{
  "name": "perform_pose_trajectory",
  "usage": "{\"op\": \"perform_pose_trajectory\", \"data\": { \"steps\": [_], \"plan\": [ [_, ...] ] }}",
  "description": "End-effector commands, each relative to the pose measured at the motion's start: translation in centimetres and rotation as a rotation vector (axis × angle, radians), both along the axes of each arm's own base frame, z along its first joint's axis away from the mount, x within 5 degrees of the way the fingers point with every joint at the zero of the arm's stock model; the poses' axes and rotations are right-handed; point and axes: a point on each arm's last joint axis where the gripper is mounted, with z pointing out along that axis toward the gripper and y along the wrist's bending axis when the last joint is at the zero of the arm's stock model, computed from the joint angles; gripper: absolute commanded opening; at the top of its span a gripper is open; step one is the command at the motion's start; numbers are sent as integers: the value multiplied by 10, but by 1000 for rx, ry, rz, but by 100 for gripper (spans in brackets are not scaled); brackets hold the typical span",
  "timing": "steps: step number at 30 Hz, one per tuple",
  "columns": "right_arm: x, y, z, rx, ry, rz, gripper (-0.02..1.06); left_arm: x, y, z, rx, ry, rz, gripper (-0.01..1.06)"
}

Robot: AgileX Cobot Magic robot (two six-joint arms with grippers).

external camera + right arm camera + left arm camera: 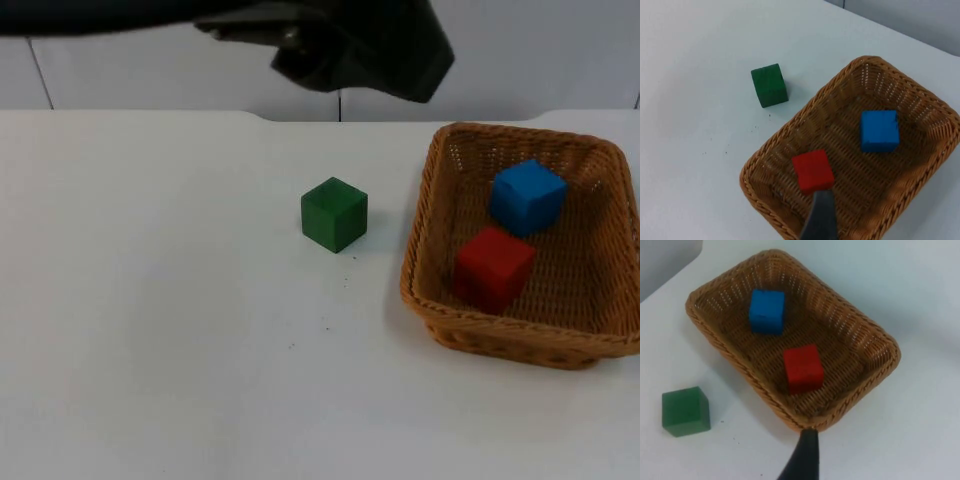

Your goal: Pick up one cube with each hand and place exactly two cubes into the same basket, leaving the remaining cube outside.

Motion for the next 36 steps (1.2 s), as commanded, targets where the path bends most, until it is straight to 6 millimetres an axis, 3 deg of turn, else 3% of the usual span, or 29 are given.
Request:
{"op": "perform_pose_trajectory", "data": {
  "steps": [1, 7, 14, 28, 36],
  "plan": [
    [-9, -2, 4, 14, -23, -6, 66, -8, 7, 2, -25, -3, 14, 80],
    [-30, -7, 2, 18, -38, -7, 66, -23, 20, 6, -51, -16, 21, 80],
    [-67, -15, -6, 32, -57, -16, 66, -45, 40, 16, -101, -58, 25, 80],
    [-143, -31, -29, 71, -160, -32, 66, -89, 79, 18, -167, -109, 18, 80],
    [-171, -37, -46, 96, -190, -48, 66, -110, 97, 25, -199, -142, -1, 80]
  ]
}}
